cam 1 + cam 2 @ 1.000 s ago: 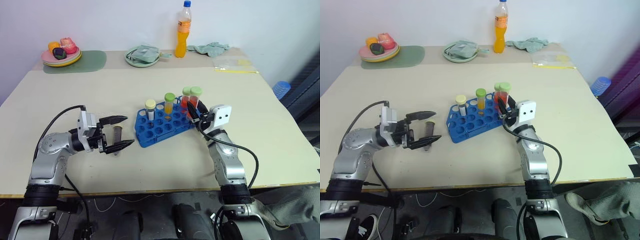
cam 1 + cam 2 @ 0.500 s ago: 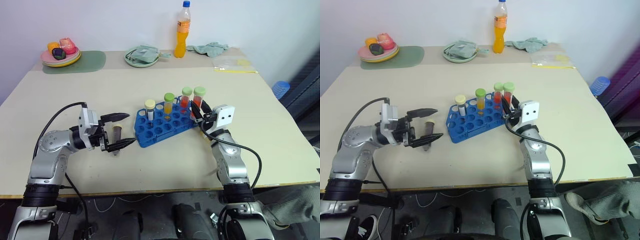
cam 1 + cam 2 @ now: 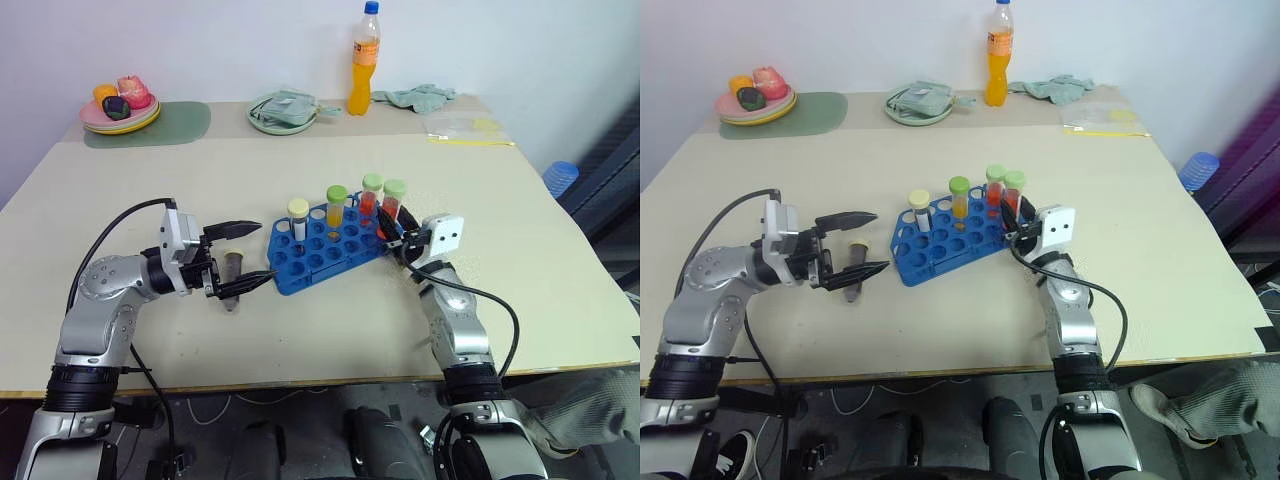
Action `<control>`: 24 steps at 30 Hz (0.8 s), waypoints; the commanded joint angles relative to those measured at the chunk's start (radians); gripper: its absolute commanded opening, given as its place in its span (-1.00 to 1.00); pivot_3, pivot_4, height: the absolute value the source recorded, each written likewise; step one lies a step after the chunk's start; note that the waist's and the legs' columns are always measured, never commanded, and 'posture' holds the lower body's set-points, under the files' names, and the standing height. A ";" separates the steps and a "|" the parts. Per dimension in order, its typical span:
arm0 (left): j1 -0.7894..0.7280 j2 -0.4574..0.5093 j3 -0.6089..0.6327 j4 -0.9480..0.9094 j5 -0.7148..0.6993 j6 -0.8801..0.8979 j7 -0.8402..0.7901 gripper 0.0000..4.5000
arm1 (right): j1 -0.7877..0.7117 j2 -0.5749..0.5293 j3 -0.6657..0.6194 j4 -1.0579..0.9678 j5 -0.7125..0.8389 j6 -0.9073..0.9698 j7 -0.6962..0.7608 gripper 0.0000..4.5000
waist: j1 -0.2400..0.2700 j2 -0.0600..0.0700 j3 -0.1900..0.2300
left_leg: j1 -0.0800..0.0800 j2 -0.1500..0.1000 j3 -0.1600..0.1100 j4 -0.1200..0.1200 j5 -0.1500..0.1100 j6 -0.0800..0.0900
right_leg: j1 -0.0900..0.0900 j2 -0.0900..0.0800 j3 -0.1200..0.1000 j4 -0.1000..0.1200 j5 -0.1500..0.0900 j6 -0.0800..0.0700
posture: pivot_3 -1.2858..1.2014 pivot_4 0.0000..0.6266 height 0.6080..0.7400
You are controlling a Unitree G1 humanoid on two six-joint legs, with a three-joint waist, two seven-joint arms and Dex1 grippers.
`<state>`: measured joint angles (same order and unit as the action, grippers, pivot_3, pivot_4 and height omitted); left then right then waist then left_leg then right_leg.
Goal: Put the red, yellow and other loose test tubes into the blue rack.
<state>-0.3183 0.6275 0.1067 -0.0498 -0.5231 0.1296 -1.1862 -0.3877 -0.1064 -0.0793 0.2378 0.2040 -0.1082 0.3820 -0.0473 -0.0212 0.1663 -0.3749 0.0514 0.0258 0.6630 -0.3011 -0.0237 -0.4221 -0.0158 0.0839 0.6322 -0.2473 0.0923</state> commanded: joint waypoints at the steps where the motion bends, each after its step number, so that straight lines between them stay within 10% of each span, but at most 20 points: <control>1: 0.000 0.003 0.016 -0.032 -0.014 0.001 0.011 1.00 | -0.004 -0.014 -0.001 -0.055 0.012 0.008 0.002 0.66 | 0.001 0.000 0.000 | 0.000 0.000 0.000 0.000 0.000 0.000 | 0.000 0.000 0.000 0.000 0.000 0.000 | 0.03 -0.52 1.00; 3: 0.000 -0.006 0.010 -0.030 -0.013 -0.001 0.016 1.00 | 0.008 -0.025 -0.004 -0.086 0.028 0.042 0.017 0.98 | 0.001 0.000 0.000 | 0.000 0.000 0.000 0.000 0.000 0.000 | 0.000 0.000 0.000 0.000 0.000 0.000 | 0.03 -0.52 1.00; 16: 0.045 -0.049 -0.010 -0.081 -0.017 0.000 0.055 1.00 | 0.321 -0.340 -0.085 -0.650 0.187 0.481 0.125 0.98 | 0.005 -0.001 0.000 | 0.000 0.000 0.000 0.000 0.000 0.000 | 0.001 0.000 0.000 -0.001 0.000 0.000 | 0.03 -0.52 1.00; 24: 0.021 -0.076 -0.035 -0.055 -0.002 -0.013 0.051 1.00 | 0.137 -0.728 -0.028 -0.609 0.185 1.007 0.194 0.98 | 0.004 -0.001 0.000 | 0.001 0.000 0.001 0.001 0.000 0.000 | 0.000 0.000 0.003 -0.002 -0.001 -0.001 | 0.03 -0.52 1.00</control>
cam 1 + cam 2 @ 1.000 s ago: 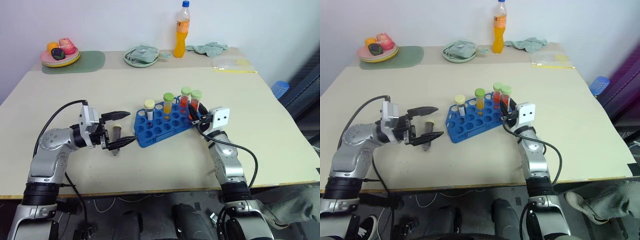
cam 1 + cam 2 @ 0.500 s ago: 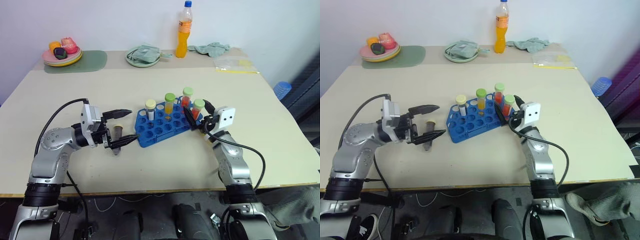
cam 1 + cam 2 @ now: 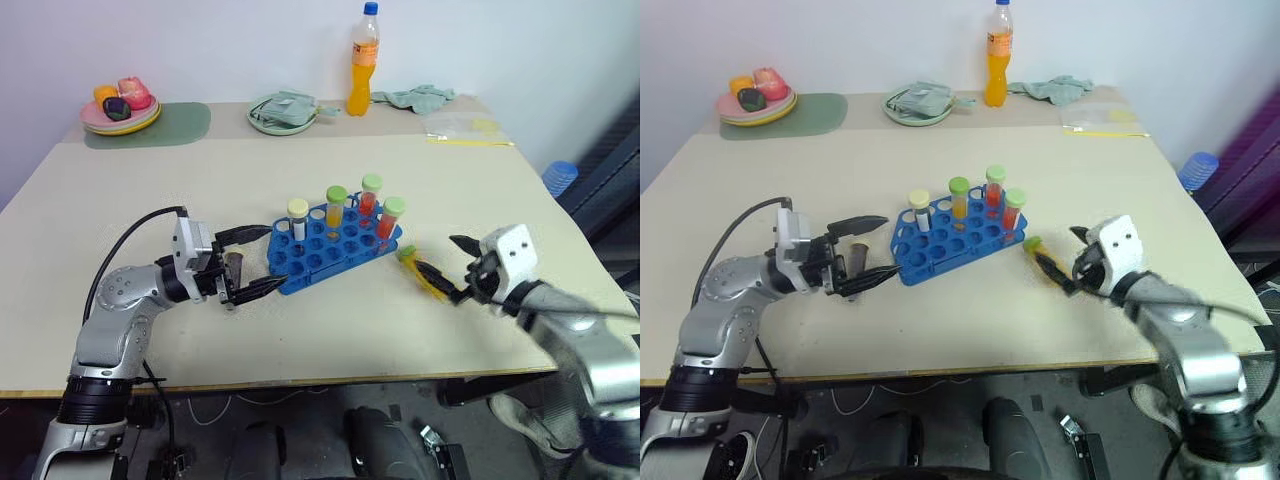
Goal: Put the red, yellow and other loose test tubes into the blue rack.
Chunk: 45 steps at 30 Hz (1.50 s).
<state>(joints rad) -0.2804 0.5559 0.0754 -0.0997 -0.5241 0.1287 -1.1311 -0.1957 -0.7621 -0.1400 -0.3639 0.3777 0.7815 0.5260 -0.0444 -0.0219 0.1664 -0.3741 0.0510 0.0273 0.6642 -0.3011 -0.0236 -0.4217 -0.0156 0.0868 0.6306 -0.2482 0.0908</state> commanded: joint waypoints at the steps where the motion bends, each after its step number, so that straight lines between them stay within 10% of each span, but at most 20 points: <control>1: -0.020 -0.006 -0.007 0.000 0.002 -0.017 -0.006 1.00 | -0.100 -0.109 0.058 0.008 0.017 0.181 0.066 0.98 | 0.002 -0.001 0.000 | 0.000 0.000 0.000 0.000 0.000 0.000 | 0.000 0.000 0.000 0.000 0.000 0.000 | 0.03 -0.52 1.00; 11: 0.035 -0.021 0.002 -0.027 0.001 -0.035 0.017 1.00 | -0.572 -0.105 0.265 0.239 0.102 0.661 0.161 0.98 | 0.000 -0.001 0.000 | -0.001 0.000 0.002 -0.001 -0.001 0.002 | -0.002 0.000 0.003 -0.001 0.000 0.000 | 0.03 -0.52 1.00; 36: 0.158 -0.038 0.006 -0.120 0.006 -0.073 0.100 1.00 | -0.677 -0.044 0.521 0.449 0.004 0.674 0.143 0.98 | 0.000 -0.001 0.000 | -0.003 0.000 0.002 -0.001 -0.002 0.003 | -0.004 -0.001 0.002 -0.002 0.000 0.000 | 0.03 -0.52 1.00; 39: 0.161 -0.038 0.006 -0.125 0.006 -0.073 0.104 1.00 | -0.663 -0.048 0.527 0.450 -0.006 0.657 0.148 0.64 | 0.000 -0.001 0.000 | -0.003 0.000 0.003 -0.001 -0.002 0.003 | -0.004 -0.001 0.002 -0.002 0.000 0.000 | 0.03 -0.52 1.00; 45: 0.160 -0.041 0.003 -0.123 0.008 -0.076 0.108 1.00 | -0.664 -0.052 0.524 0.444 -0.031 0.622 0.156 -0.65 | 0.000 -0.001 0.000 | -0.003 0.000 0.002 -0.001 -0.002 0.003 | -0.004 0.000 0.002 -0.002 0.000 0.000 | 0.03 -0.52 1.00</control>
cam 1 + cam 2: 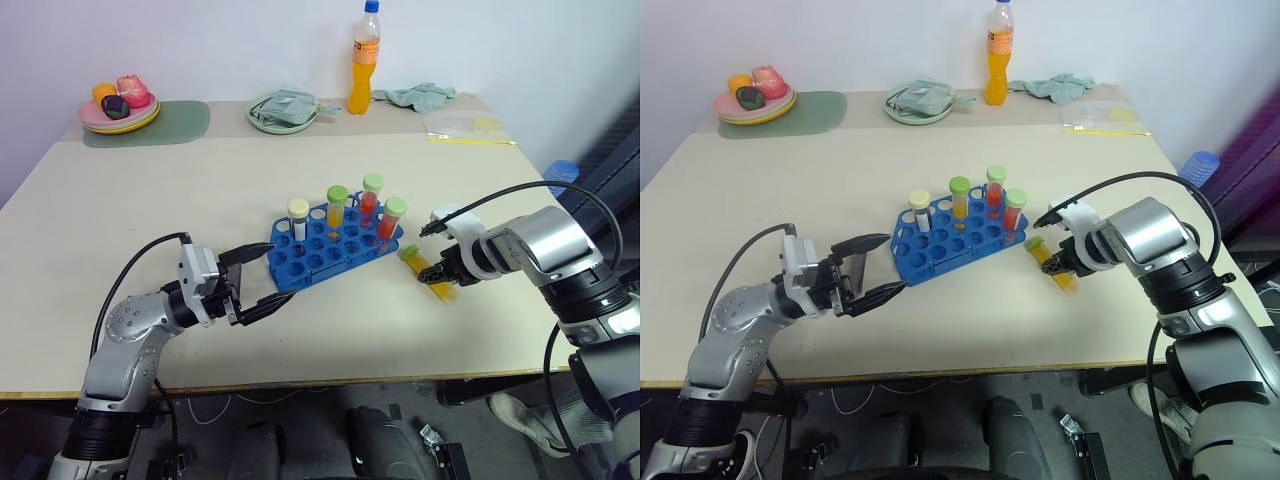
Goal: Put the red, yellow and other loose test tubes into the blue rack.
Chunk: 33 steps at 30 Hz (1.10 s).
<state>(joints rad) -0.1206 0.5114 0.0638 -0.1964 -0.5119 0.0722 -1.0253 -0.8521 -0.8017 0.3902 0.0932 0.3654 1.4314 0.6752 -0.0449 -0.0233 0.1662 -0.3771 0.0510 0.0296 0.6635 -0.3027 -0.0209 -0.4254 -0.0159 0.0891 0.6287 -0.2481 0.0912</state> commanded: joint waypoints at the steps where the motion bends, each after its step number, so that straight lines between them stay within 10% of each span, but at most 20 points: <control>1: -0.002 0.004 0.015 -0.023 -0.005 -0.020 0.002 1.00 | -0.006 -0.018 -0.010 -0.023 -0.017 -0.031 0.011 -0.68 | 0.000 0.000 0.000 | 0.000 0.000 0.000 0.000 0.000 0.000 | 0.000 0.000 0.000 0.000 0.000 0.000 | 0.03 -0.52 1.00; 11: -0.044 0.023 0.020 0.025 -0.009 -0.023 -0.031 1.00 | 0.184 -0.195 -0.186 -0.332 0.158 -0.394 0.393 -0.68 | 0.001 0.000 0.000 | 0.000 0.000 -0.001 0.000 0.000 0.000 | 0.000 0.000 -0.001 -0.001 0.000 0.001 | 0.03 -0.52 1.00; 20: -0.095 0.034 0.046 0.091 -0.024 -0.037 -0.060 1.00 | 0.376 0.323 -0.579 -0.516 0.339 -0.691 0.049 -0.68 | 0.001 -0.002 0.000 | 0.001 0.001 -0.002 0.000 0.000 0.001 | 0.001 0.002 -0.001 0.001 0.000 0.002 | 0.03 -0.52 1.00; 33: -0.178 0.092 0.074 0.171 -0.030 -0.017 -0.126 1.00 | 0.484 0.700 -0.378 -0.271 -0.039 -1.282 -0.208 -0.68 | 0.001 -0.002 0.000 | 0.000 0.000 -0.001 0.000 0.000 0.000 | 0.000 0.000 -0.002 0.001 0.000 0.001 | 0.03 -0.52 1.00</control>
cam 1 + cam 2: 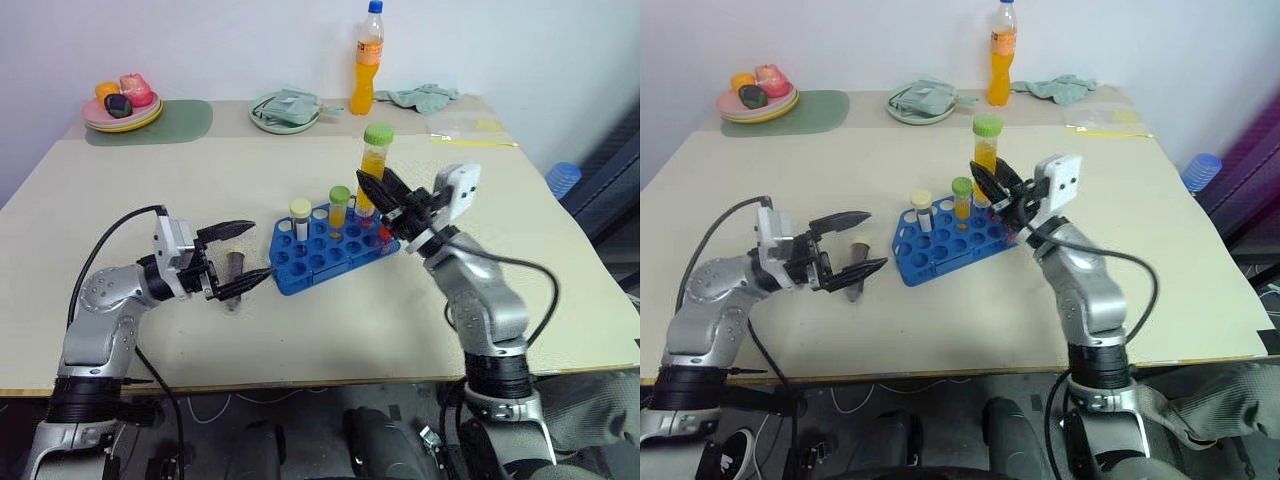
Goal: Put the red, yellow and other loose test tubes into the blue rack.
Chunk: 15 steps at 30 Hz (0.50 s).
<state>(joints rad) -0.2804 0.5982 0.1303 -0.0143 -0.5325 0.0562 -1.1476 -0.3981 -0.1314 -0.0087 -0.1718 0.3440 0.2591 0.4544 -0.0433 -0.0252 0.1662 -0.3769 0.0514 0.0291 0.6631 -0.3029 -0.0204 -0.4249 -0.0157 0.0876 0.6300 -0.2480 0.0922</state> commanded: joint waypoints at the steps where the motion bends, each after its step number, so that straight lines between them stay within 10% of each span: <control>1: -0.020 0.005 0.007 -0.016 -0.010 0.003 -0.004 1.00 | 0.051 0.043 0.031 0.006 -0.018 -0.149 0.025 -0.68 | -0.001 0.000 0.000 | 0.000 0.000 0.000 0.000 0.000 0.000 | 0.000 0.000 0.000 0.000 0.000 0.000 | 0.03 -0.52 1.00; 15: -0.022 0.027 0.002 -0.053 -0.010 0.042 -0.022 1.00 | 0.043 0.099 0.083 0.287 -0.152 -0.466 0.008 -0.68 | -0.003 0.000 0.000 | 0.001 0.000 0.000 0.000 0.000 0.000 | 0.000 0.000 0.000 0.001 0.000 0.000 | 0.03 -0.52 1.00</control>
<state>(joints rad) -0.2883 0.6110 0.1297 -0.0259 -0.5325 0.0955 -1.1695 -0.3327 -0.0426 0.0726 0.1177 0.1966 -0.1653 0.4665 -0.0458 -0.0250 0.1663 -0.3756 0.0515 0.0291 0.6631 -0.3029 -0.0205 -0.4246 -0.0154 0.0881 0.6308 -0.2480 0.0917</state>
